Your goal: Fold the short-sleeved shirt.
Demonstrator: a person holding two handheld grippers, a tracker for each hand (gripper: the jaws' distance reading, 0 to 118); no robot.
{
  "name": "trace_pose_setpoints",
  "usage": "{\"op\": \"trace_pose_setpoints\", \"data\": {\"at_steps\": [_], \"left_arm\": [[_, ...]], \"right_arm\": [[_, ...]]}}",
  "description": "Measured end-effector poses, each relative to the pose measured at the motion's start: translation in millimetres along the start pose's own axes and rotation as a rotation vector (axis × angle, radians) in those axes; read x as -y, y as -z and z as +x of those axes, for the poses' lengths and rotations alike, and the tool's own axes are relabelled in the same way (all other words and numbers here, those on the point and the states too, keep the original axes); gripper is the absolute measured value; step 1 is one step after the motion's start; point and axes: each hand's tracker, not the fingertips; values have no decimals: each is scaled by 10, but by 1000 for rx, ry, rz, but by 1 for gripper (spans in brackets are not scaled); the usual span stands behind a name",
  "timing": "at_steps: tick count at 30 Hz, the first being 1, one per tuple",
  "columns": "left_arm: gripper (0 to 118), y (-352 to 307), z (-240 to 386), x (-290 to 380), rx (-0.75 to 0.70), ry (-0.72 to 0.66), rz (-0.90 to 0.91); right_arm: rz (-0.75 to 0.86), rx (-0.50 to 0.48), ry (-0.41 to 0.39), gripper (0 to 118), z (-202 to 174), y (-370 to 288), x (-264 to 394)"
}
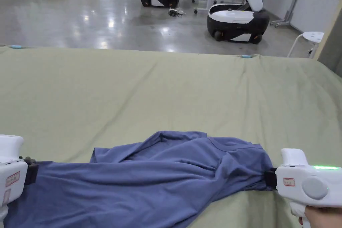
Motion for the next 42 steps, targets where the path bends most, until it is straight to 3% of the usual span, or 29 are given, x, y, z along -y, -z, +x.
{"op": "trace_pose_setpoints", "data": {"at_steps": [5, 9, 14, 24, 29, 34, 37, 39, 42], "left_arm": [[1, -75, -136, -261, -25, -35, 44], [0, -360, -226, -779, -55, 0, 128], [0, -844, -469, -1551, -78, -71, 319], [0, -1288, -588, -3012, -155, -120, 577], [0, -915, -461, -3148, -161, -122, 577], [0, 8, -219, -2711, -156, -139, 427], [0, 389, -141, -2412, -154, -224, 389], [0, 467, -133, -2290, -125, -232, 342], [0, 253, -148, -2080, -99, -226, 374]], "right_arm": [[112, -50, -12, 11, 35, -533, -327], [223, -52, -48, 11, -54, -1053, -896], [377, -43, -92, 11, -170, -1741, -1642], [661, 0, -51, 11, -283, -2734, -2992], [653, 26, -38, 11, -321, -2481, -3146], [501, 78, -31, 11, -318, -1526, -2841], [454, 95, 3, 11, -271, -1097, -2589], [431, 72, 33, 11, -169, -995, -2474], [440, 54, 13, 11, -71, -1173, -2256]]}}
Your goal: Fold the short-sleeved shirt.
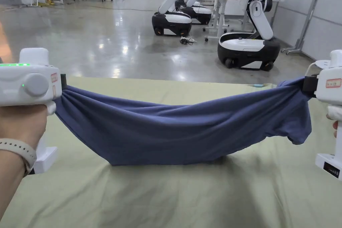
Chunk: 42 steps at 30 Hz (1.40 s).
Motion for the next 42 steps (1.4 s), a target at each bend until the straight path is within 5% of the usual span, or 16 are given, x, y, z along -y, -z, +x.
{"op": "trace_pose_setpoints", "data": {"at_steps": [4, 10, 13, 17, 18, 20, 21, 22, 27, 28, 29, 30, 31, 38, 40, 42], "left_arm": [[0, -709, -232, 283, 134, -82, -40], [0, -1592, -473, 1566, 201, 96, -251], [0, -1704, -550, 2279, 184, 134, -431], [2, -1789, -651, 2678, 200, -41, -478], [8, -1810, -642, 2643, 181, -54, -464], [80, -1966, -574, 2524, 96, 32, -386], [110, -2080, -567, 2434, 98, 42, -338], [118, -2250, -547, 2336, 104, 24, -259], [114, -2812, -396, 2136, 90, 86, 5], [103, -2867, -365, 2143, 62, 114, 17], [81, -2896, -357, 2156, 48, 116, 24], [42, -2870, -391, 2189, 51, 108, 9], [0, -2851, -427, 2198, 55, 93, -6], [0, -2445, -902, 2390, 110, 11, -258], [35, -2269, -921, 2492, 161, 48, -317], [47, -2075, -857, 2589, 179, 68, -347]], "right_arm": [[24, -68, -23, 11, 177, -648, 324], [-155, -110, -113, 11, 391, -1360, 1629], [-307, -121, -49, 11, 475, -1417, 2424], [-394, -98, 56, 21, 614, -1325, 3144], [-380, -99, 82, 39, 644, -1310, 3197], [-351, -33, 32, 89, 627, -1368, 3092], [-274, -28, 12, 93, 594, -1488, 2983], [-178, -61, -22, 93, 519, -1625, 2825], [96, -208, -121, 92, -26, -2082, 2305], [115, -227, -126, 79, -167, -2115, 2259], [124, -232, -125, 55, -259, -2125, 2228], [117, -235, -122, 26, -361, -2105, 2212], [118, -233, -120, 11, -443, -2079, 2204], [52, -295, -131, 9, -825, -1753, 2256], [29, -301, -139, 9, -868, -1626, 2264], [0, -301, -144, 9, -884, -1445, 2274]]}}
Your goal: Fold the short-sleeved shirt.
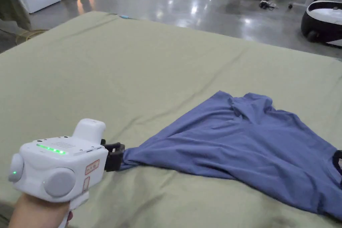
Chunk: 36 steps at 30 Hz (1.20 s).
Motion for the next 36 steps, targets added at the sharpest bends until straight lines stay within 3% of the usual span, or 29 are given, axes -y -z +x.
{"op": "trace_pose_setpoints", "data": {"at_steps": [1, 2, 5, 6, 7, 8, 9, 12, 13, 15, 16, 21, 23, 24, 25, 26, 32, 36], "left_arm": [[85, 124, 16, 5, 16, 11, -34], [106, 230, 36, 16, 15, 18, -35], [103, 498, 105, -13, 8, 40, -41], [99, 595, 103, -18, 3, 54, -56], [75, 673, 89, -27, 1, 52, -65], [35, 703, 88, -55, 14, 45, -89], [10, 742, 79, -67, 46, 38, -110], [9, 666, 142, -142, 39, 73, -111], [9, 645, 146, -158, 37, 76, -109], [9, 625, 129, -183, 45, 65, -111], [9, 612, 124, -199, 46, 59, -113], [9, 646, 143, -261, 47, 59, -125], [9, 682, 154, -285, 40, 64, -136], [9, 689, 162, -296, 39, 61, -136], [9, 703, 168, -314, 39, 58, -139], [8, 713, 178, -334, 36, 56, -140], [4, 699, 221, -459, 24, 55, -131], [4, 625, 223, -637, 36, 41, -98]], "right_arm": [[-15, 2, -2, 9, 12, 73, -5], [-30, 4, -6, 9, 28, 149, -13], [-86, 18, -27, 9, 115, 427, -60], [-113, 23, -40, 9, 156, 547, -89], [-131, 39, -54, 9, 200, 677, -135], [-155, 45, -71, 9, 241, 802, -171], [-172, 46, -82, 9, 290, 961, -218], [-240, 60, -118, 12, 452, 1528, -397], [-257, 51, -111, 26, 518, 1740, -459], [-348, 42, -74, 83, 667, 2215, -581], [-411, 49, -55, 105, 732, 2490, -631], [-541, 106, -91, 105, 862, 3451, -637], [-610, 104, -95, 96, 838, 3638, -536], [-630, 89, -83, 78, 817, 3650, -515], [-565, 49, -51, 35, 798, 3587, -530], [-507, 46, -40, 5, 769, 3481, -566], [-399, 38, -78, 5, 588, 2837, -815], [-336, 1, -3, 5, 620, 2206, -1106]]}}
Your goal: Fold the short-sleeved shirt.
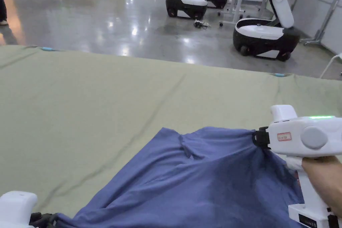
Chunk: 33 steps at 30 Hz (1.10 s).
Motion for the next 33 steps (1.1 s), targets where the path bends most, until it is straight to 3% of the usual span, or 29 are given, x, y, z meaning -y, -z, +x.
{"op": "trace_pose_setpoints", "data": {"at_steps": [3, 7, 11, 15, 21, 28, 33], "left_arm": [[3, -82, -15, -253, 49, -30, 54], [2, -201, -129, -864, 76, -80, 149], [2, -530, -66, -1748, 61, -41, 278], [2, -949, 102, -2652, 61, -5, 408], [2, -1624, 451, -3722, 10, 61, 599], [2, -2066, 570, -4384, -71, 91, 705], [2, -1774, 555, -4405, -147, 102, 687]], "right_arm": [[87, 4, -58, 5, 1, -571, -85], [204, 29, -21, 5, 151, -1340, -430], [339, 122, -45, 5, 347, -2089, -945], [489, 143, 45, 5, 637, -2756, -1488], [652, 193, 102, 5, 758, -3512, -2145], [748, 220, 119, 5, 779, -3826, -2527], [724, 207, 131, 5, 818, -3376, -2528]]}}
